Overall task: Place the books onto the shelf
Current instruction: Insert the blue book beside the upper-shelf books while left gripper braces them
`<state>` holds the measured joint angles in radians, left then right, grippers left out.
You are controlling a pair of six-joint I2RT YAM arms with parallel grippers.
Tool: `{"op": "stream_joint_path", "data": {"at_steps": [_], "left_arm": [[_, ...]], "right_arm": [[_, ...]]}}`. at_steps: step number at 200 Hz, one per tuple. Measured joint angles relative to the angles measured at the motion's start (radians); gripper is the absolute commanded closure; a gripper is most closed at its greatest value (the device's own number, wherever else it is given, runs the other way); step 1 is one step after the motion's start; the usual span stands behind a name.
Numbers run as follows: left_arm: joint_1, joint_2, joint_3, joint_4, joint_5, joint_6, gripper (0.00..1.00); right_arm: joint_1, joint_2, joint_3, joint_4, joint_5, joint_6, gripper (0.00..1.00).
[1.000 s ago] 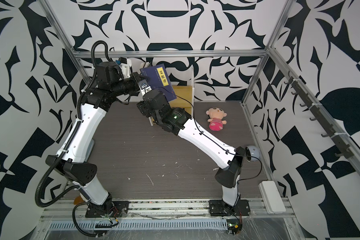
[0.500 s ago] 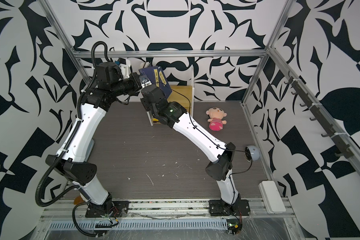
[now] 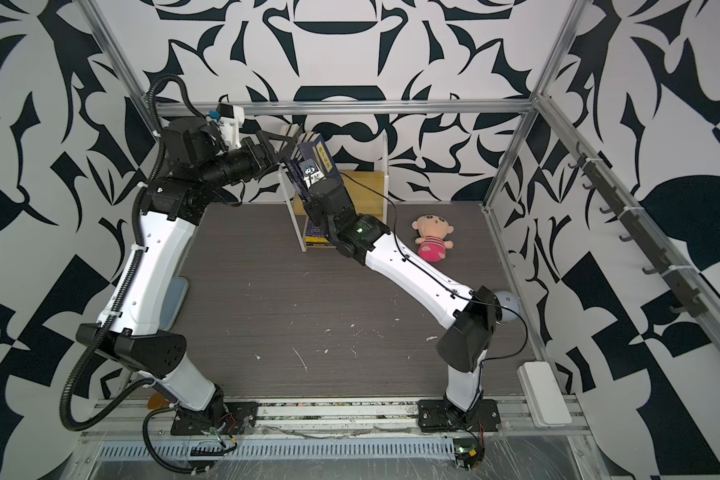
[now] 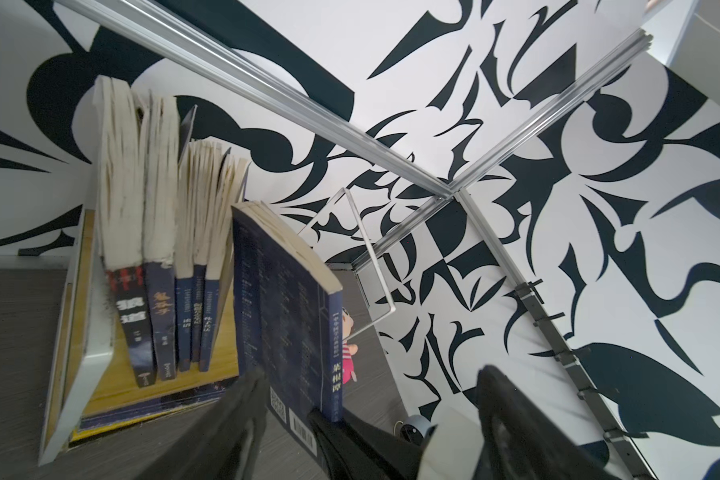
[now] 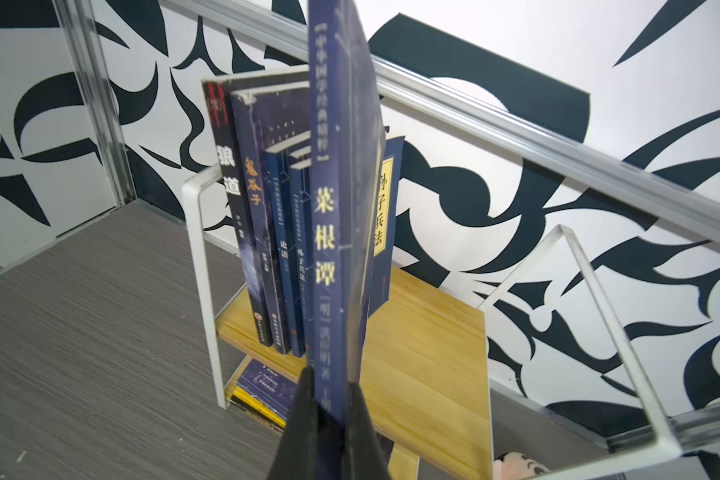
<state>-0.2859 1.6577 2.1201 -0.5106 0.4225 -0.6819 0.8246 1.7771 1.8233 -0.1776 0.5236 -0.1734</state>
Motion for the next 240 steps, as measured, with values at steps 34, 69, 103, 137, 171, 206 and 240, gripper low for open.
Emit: {"op": "stream_joint_path", "data": {"at_steps": [34,69,103,137,171,206,240], "left_arm": [[0.011,-0.005,-0.026,0.048,0.069,-0.020,0.04],[0.008,0.016,-0.061,0.082,0.117,-0.060,0.11],[0.000,0.053,-0.063,0.097,0.121,-0.085,0.33],[-0.013,0.081,-0.061,0.107,0.099,-0.100,0.66],[-0.031,0.108,-0.034,0.106,0.073,-0.079,0.92],[-0.064,0.147,0.039,0.061,0.018,0.014,1.00],[-0.103,0.203,0.126,0.028,-0.069,0.156,1.00]], "right_arm": [[0.003,-0.073,-0.225,0.319,-0.007,-0.195,1.00],[0.004,-0.064,-0.325,0.539,0.001,-0.359,1.00],[0.005,-0.050,-0.352,0.666,0.021,-0.446,1.00],[0.006,-0.050,-0.383,0.755,0.037,-0.504,1.00],[0.006,-0.047,-0.407,0.778,0.048,-0.537,1.00],[-0.006,-0.045,-0.399,0.744,0.055,-0.509,0.68],[-0.020,-0.086,-0.386,0.518,-0.019,-0.351,0.54]]}}
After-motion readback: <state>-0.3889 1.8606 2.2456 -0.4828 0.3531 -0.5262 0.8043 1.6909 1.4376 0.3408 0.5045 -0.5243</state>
